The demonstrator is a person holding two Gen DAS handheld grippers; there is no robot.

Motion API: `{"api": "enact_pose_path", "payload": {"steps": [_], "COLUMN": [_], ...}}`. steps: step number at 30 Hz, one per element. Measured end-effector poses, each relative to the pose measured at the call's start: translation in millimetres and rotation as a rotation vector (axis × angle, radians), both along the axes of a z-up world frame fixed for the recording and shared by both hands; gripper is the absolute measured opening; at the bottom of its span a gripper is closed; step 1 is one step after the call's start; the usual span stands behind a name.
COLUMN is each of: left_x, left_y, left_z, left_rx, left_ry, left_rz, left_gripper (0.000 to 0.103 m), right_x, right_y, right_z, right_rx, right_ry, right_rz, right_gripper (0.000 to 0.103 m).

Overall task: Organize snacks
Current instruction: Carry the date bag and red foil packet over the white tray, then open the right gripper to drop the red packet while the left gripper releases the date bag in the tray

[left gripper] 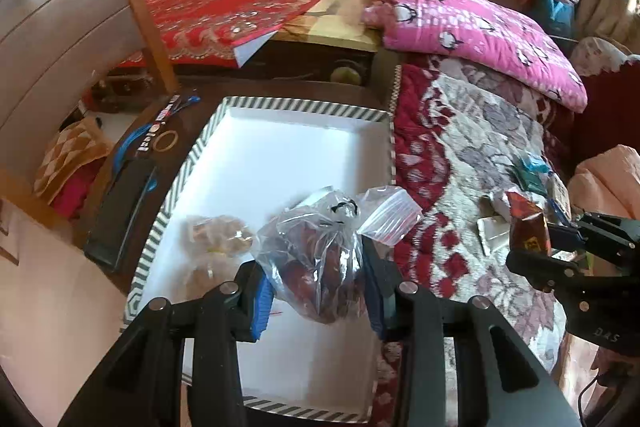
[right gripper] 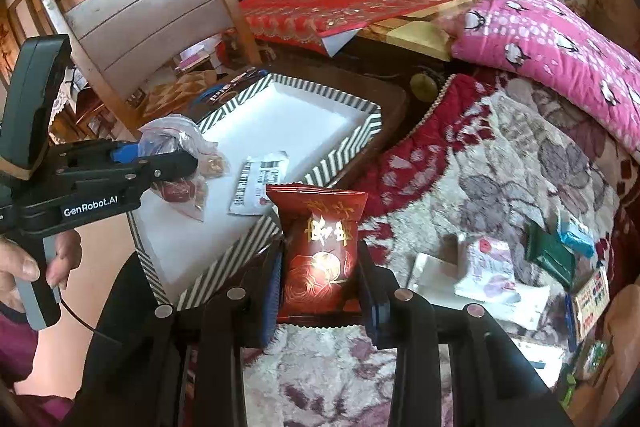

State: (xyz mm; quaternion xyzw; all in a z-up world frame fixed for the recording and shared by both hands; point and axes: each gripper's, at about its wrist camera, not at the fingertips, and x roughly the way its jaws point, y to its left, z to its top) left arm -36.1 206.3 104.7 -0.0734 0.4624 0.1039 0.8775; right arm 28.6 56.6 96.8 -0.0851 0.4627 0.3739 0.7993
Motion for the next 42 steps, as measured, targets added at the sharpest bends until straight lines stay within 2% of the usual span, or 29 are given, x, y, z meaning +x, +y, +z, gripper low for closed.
{"api": "enact_pose_path", "payload": {"steps": [12, 23, 42], "left_x": [-12.7, -20.7, -11.2], "left_y": [31.2, 60.8, 87.3], "left_z": [-7.4, -24.2, -52.8], "left_rx": [-0.009, -0.038, -0.087], "left_ry": [0.015, 0.046, 0.097], "left_rz": [0.064, 0.128, 0.171], "left_gripper": [0.037, 0.037, 0.037], "right_x": [-3.7, -8.0, -13.2], "right_y": [34.0, 89.3, 150.2], "right_z": [-0.9, -3.7, -49.1], "right_rx": [-0.011, -0.023, -0.062], "right_ry": [0.008, 0.010, 0.111], "right_rz": [0.062, 0.156, 0.239], "right_gripper": [0.036, 0.036, 0.036]}}
